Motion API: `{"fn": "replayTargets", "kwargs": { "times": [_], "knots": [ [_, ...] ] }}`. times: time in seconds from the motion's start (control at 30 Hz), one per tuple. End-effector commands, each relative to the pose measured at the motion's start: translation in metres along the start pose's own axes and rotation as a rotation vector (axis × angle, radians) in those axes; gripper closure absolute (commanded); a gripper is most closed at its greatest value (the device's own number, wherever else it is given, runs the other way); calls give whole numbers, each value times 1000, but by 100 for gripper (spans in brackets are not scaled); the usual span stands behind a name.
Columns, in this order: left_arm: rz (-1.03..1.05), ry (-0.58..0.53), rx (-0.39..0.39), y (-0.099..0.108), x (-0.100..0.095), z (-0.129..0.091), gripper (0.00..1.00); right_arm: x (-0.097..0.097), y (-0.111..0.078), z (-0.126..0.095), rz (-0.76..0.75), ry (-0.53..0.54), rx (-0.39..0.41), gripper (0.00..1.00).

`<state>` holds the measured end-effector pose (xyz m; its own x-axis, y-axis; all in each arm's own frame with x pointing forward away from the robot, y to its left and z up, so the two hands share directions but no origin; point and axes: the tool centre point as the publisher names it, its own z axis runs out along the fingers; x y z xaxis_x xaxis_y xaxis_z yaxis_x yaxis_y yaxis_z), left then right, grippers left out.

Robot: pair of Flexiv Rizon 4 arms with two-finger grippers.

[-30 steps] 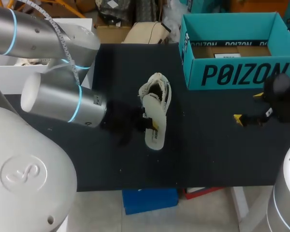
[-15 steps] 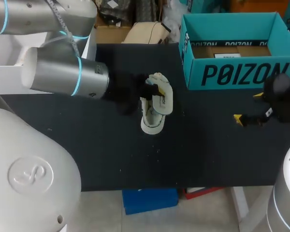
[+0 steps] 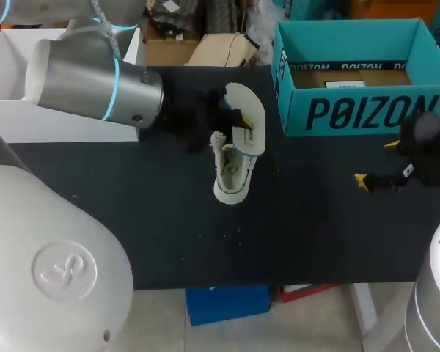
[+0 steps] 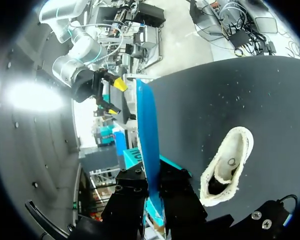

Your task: Take the shoe out of the shoebox, open the shoe tongue, remove and reinsert the insole, then place the shoe into the shoebox

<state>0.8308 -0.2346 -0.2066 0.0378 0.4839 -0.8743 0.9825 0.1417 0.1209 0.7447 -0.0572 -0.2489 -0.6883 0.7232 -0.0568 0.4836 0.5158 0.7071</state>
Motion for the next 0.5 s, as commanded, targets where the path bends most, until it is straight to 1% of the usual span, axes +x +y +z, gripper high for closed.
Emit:
{"fn": "replayTargets", "kwargs": {
  "times": [0.03,0.1,0.13,0.17,0.2,0.27,0.33,0.37,0.4,0.5],
  "knots": [
    [-244,231,-90,14,3,16,100,1,0,0,1,-1,0,0],
    [-462,299,-192,25,6,21,100,1,0,0,1,-1,0,0],
    [-508,332,-265,29,7,21,100,1,0,0,1,-1,0,0],
    [-590,330,-318,34,8,21,100,1,0,0,1,-1,0,0],
    [-669,305,-346,37,10,20,100,1,0,0,1,-1,0,0],
    [-765,264,-429,42,11,17,100,1,0,0,1,-1,0,0],
    [-805,186,-429,42,8,15,100,1,0,0,1,-1,0,0],
    [-783,165,-432,40,4,14,100,1,0,0,1,-1,0,0],
    [-739,158,-426,37,-1,15,100,1,0,0,1,-1,0,0],
    [-739,158,-426,37,-1,15,100,1,0,0,1,-1,0,0]
  ]
}}
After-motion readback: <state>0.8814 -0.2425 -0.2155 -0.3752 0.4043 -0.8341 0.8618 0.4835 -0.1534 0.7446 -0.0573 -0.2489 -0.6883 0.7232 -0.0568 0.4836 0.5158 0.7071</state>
